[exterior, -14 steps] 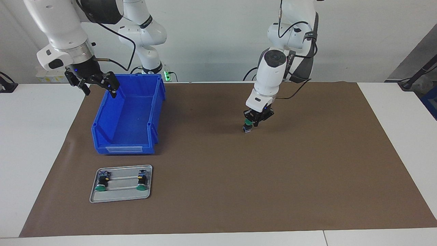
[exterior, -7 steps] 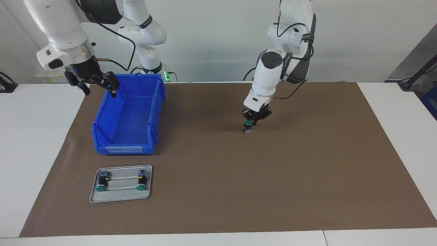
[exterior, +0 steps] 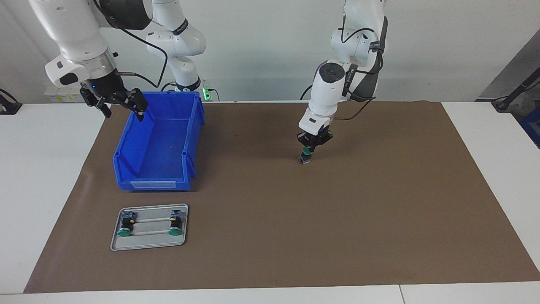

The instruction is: Place and press button with both arms

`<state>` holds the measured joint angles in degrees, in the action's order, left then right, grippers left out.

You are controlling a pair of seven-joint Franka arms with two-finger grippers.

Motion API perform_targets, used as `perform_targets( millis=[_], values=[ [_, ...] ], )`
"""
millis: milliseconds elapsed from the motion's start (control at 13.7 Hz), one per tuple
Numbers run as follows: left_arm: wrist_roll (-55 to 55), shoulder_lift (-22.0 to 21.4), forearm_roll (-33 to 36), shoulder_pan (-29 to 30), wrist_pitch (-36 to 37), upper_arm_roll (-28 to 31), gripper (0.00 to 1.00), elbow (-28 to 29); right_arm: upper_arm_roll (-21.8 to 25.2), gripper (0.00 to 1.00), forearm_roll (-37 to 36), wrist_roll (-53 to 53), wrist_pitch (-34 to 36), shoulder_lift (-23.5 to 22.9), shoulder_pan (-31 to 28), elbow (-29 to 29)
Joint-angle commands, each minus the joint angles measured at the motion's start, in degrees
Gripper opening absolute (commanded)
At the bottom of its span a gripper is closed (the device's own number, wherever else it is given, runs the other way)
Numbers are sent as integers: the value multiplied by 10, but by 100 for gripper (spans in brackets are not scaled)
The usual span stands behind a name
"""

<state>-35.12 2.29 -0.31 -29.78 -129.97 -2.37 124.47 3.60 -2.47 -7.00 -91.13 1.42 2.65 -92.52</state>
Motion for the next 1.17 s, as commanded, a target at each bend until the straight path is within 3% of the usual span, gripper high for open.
perform_targets(
  millis=[0, 438, 729, 1094],
  values=[
    [-22, -19, 11, -13, -31, 6, 0, 36, -6, 100, -1, 11, -4, 7, -6, -7],
    [-33, -19, 11, -18, -39, 5, 0, 44, -6, 100, -1, 11, -4, 6, -5, -7],
    [-31, -7, 11, -17, -95, 6, 0, 71, -6, 100, -1, 11, -4, 6, -5, -7],
    [-26, -1, 11, -12, -88, 7, 0, 58, -6, 100, -1, 11, -4, 7, -5, -8]
  ],
)
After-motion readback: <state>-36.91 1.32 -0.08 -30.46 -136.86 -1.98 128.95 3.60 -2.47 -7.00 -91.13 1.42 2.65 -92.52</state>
